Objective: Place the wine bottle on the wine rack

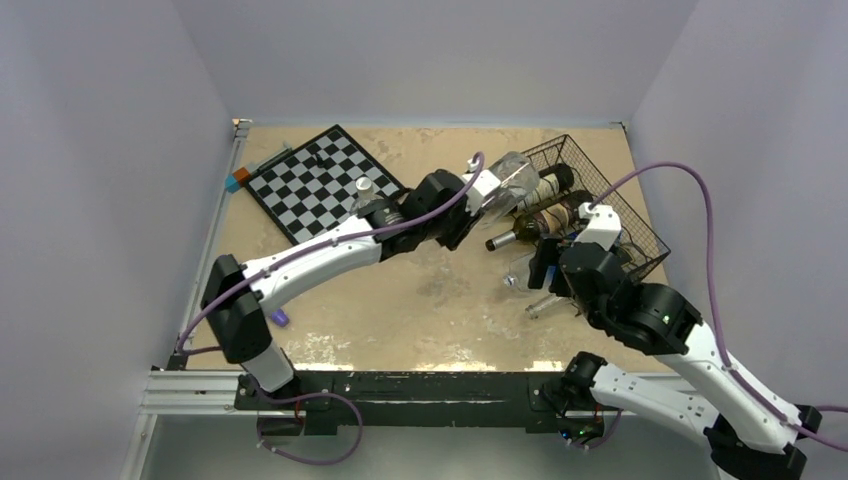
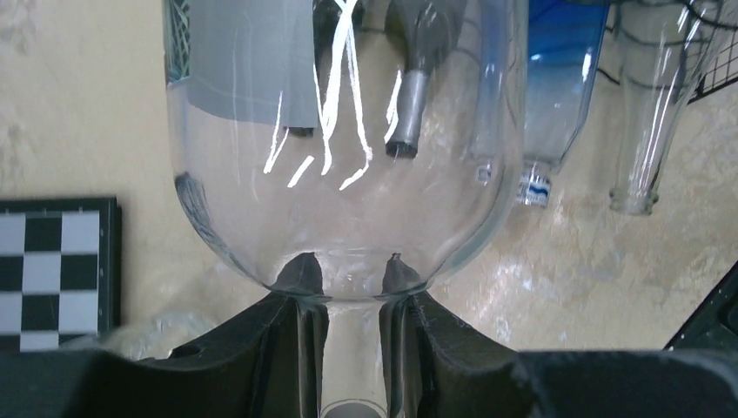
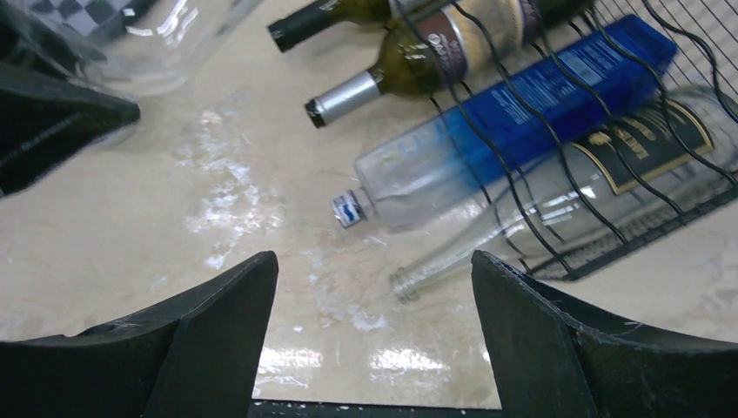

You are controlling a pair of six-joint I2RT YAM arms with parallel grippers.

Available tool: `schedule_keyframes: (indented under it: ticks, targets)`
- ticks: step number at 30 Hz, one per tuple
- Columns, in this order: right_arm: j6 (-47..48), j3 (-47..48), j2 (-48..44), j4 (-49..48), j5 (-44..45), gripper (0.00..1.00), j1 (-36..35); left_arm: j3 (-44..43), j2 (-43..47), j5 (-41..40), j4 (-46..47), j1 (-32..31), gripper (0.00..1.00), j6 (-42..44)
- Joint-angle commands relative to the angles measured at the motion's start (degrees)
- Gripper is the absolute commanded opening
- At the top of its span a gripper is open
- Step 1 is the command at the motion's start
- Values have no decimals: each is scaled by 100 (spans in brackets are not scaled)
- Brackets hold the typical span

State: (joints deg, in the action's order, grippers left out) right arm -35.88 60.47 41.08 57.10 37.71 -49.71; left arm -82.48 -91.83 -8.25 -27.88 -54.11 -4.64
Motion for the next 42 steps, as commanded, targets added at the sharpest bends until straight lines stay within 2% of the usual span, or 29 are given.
schedule_keyframes:
  ticks: [1, 6, 9, 13, 17, 22, 27, 36, 37, 40, 42]
  targets:
    - [-1144, 41, -238, 1242, 597, 85, 108, -1428, -490, 589, 1416, 132, 0, 692]
    - [-1772, -16, -497, 2076, 575, 83, 116, -2965, -1724, 1123, 1234, 330, 0, 642]
    - [-1865, 546, -438, 2720, 732, 81, 128, -3667, -2405, 1310, 1257, 385, 0, 821]
    - [-1696, 1664, -315, 3437, 1112, 82, 129, -4031, -2984, 1385, 1535, 534, 0, 910]
    - [-1681, 2229, -421, 3692, 1236, 81, 131, -4170, -3283, 1505, 1730, 652, 0, 1088]
    - [-2017, 2250, -595, 3972, 1137, 80, 129, -4283, -3572, 1565, 2233, 656, 0, 1627]
    - [-2308, 2132, -679, 4085, 992, 79, 128, -4844, -4065, 1273, 2269, 665, 0, 1940]
    - [-2266, 1944, -575, 3896, 853, 79, 120, -4966, -4520, 644, 3159, 622, 0, 2257]
    - [-2267, 1929, -556, 3863, 839, 79, 128, -4960, -4549, 543, 3255, 613, 1, 2327]
    - [-2179, 1924, -483, 3742, 773, 79, 129, -4960, -4589, 417, 3398, 595, 14, 2517]
    - [-2141, 1911, -442, 3708, 774, 79, 129, -4947, -4604, 425, 3473, 581, 28, 2569]
